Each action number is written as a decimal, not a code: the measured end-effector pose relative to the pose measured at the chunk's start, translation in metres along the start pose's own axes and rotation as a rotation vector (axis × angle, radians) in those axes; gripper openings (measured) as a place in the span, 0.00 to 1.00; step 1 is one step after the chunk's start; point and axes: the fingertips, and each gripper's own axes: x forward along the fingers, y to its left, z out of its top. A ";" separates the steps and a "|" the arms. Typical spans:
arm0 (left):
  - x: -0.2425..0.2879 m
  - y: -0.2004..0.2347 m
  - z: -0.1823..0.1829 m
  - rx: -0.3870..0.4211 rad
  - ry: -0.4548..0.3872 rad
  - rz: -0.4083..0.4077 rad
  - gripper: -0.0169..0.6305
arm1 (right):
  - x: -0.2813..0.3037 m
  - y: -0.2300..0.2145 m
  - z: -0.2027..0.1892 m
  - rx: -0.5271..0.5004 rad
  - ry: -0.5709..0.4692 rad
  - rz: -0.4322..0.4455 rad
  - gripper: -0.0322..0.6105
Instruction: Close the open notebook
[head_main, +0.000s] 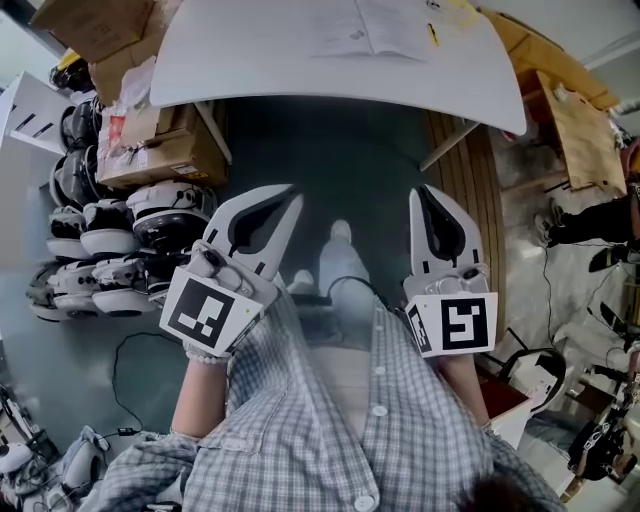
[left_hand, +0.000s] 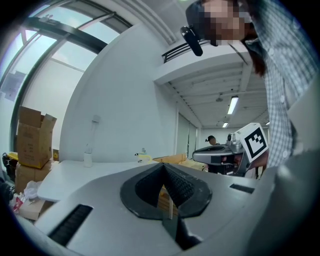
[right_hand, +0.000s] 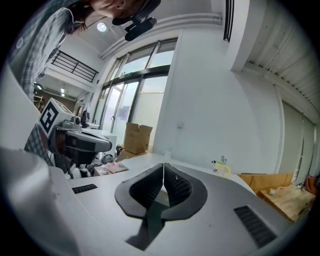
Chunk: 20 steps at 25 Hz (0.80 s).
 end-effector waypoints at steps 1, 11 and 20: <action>0.002 0.003 0.002 0.003 -0.009 0.008 0.03 | 0.003 -0.002 0.001 -0.003 -0.003 0.005 0.09; 0.040 0.019 0.011 0.038 0.004 0.046 0.03 | 0.042 -0.031 -0.003 0.023 -0.019 0.055 0.09; 0.078 0.037 0.018 0.029 0.025 0.114 0.03 | 0.089 -0.059 -0.002 0.036 -0.044 0.127 0.09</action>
